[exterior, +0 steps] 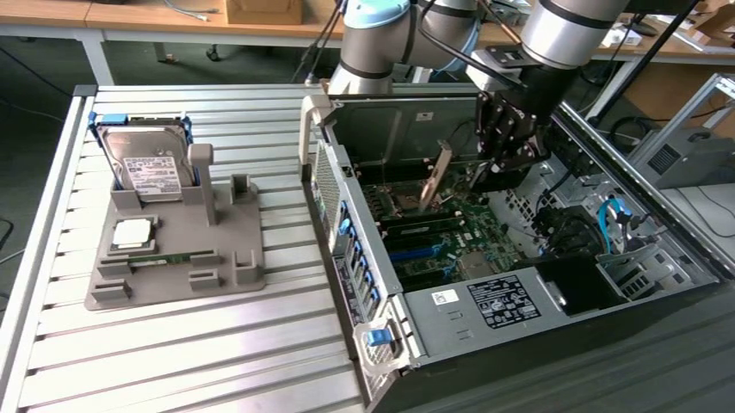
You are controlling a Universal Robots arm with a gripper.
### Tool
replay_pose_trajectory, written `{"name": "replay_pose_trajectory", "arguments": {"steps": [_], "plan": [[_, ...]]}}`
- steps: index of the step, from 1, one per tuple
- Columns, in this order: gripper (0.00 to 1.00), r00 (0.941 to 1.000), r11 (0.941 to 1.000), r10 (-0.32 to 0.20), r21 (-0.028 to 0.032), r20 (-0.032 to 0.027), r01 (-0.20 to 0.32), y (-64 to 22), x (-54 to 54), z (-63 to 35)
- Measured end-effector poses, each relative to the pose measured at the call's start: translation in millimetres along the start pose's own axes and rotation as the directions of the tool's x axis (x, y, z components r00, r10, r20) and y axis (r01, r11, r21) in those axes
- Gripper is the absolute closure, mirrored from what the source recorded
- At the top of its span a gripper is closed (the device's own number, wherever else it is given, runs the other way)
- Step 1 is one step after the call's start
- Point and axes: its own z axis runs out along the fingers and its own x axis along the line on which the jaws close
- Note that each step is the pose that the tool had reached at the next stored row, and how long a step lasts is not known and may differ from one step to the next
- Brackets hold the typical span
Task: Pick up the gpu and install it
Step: 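Insert the gpu into the slot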
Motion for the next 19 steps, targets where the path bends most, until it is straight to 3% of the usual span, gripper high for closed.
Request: {"name": "replay_pose_trajectory", "arguments": {"steps": [11,19], "plan": [[0.73,1.0,1.0,0.0,0.0,-0.0001,0.0,15.2,8.9,4.4],[0.73,1.0,1.0,0.0,0.0,-0.0001,0.0,20.6,9.8,9.2]]}}
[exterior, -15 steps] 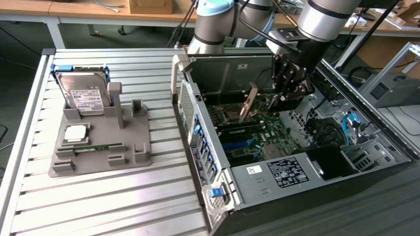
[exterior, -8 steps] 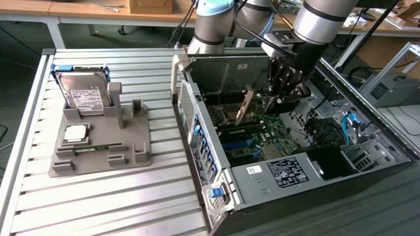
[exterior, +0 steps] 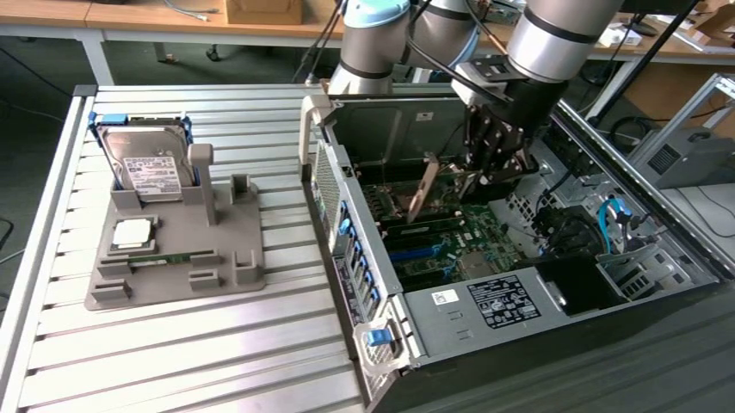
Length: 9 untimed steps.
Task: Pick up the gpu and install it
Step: 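Insert the gpu into the slot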
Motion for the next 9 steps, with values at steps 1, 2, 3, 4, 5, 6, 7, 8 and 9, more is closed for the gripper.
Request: {"name": "replay_pose_trajectory", "arguments": {"steps": [1,2,3,4,5,6,7,8,9], "plan": [[0.73,1.0,1.0,0.0,0.0001,0.0001,0.0,1.0,0.1,0.7],[0.73,1.0,1.0,0.0,0.0,0.0,0.0,2.0,0.3,1.2],[0.73,1.0,1.0,0.0,0.0001,0.0001,0.0,3.0,0.5,1.8],[0.73,1.0,1.0,0.0,0.0,0.0002,0.0,3.5,0.6,2.4],[0.73,1.0,1.0,0.0,0.0,0.0,0.0,4.3,0.7,3.0],[0.73,1.0,1.0,0.0,0.0,-0.0001,0.0,5.6,1.1,3.4],[0.73,1.0,1.0,0.0,0.0,0.0,0.0,6.4,1.2,4.0],[0.73,1.0,1.0,0.0,0.0,0.0002,0.0,6.8,1.2,4.7],[0.73,1.0,1.0,0.0,0.0001,0.0001,0.0,6.9,1.2,5.2]]}}
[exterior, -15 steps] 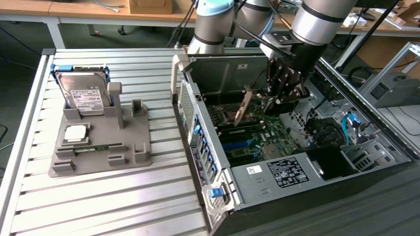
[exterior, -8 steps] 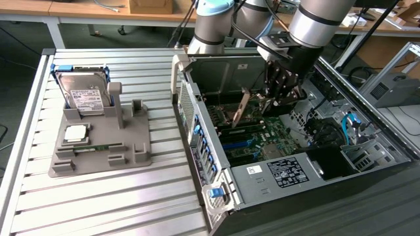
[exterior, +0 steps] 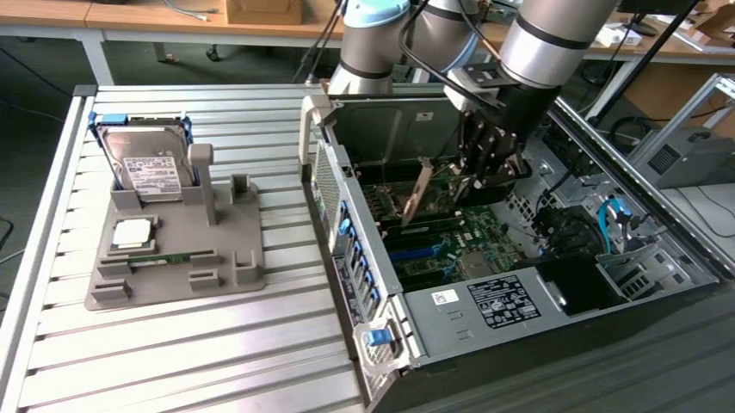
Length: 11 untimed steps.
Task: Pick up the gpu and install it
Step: 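Insert the gpu into the slot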
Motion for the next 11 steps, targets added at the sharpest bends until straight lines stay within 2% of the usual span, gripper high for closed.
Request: {"name": "replay_pose_trajectory", "arguments": {"steps": [3,11], "plan": [[0.73,1.0,1.0,0.0,-0.0001,-0.0001,0.0,1.1,0.0,2.1],[0.73,1.0,1.0,0.0,-0.0001,-0.0003,0.0,10.7,0.9,10.2]]}}
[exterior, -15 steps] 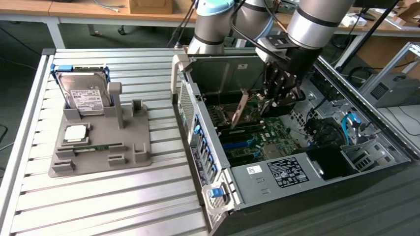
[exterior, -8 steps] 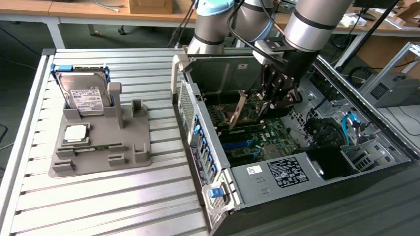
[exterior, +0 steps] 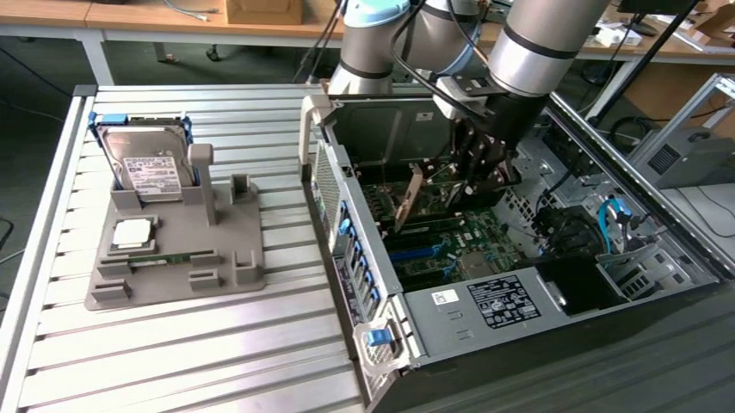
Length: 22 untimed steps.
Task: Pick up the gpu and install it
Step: 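Insert the gpu into the slot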
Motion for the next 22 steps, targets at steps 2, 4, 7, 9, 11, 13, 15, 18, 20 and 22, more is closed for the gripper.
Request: {"name": "replay_pose_trajectory", "arguments": {"steps": [2,4,7,9,11,13,15,18,20,22], "plan": [[0.73,1.0,1.0,0.0,0.0,-0.0001,0.0,0.5,0.6,2.3],[0.73,1.0,1.0,0.0,0.0,-0.0011,0.0,1.3,1.4,5.3],[0.73,1.0,1.0,0.0,0.0,-0.0024,0.0,3.9,2.9,9.2],[0.73,1.0,1.0,0.0,-0.0002,-0.004,0.0,6.7,3.8,12.6],[0.73,1.0,1.0,0.0,-0.0001,-0.0047,0.0,8.8,4.4,14.5],[0.73,1.0,1.0,0.0,-0.0001,-0.0054,0.0,12.9,5.8,16.4],[0.73,1.0,1.0,0.0,-0.0001,-0.0053,0.0,15.8,6.7,17.5],[0.73,1.0,1.0,0.0,-0.0001,-0.0056,0.0,19.1,7.1,18.5],[0.73,1.0,1.0,0.0,-0.0001,-0.0057,0.0,22.7,8.0,19.1],[0.73,1.0,1.0,0.0,-0.0001,-0.0058,0.0,27.6,8.9,19.7]]}}
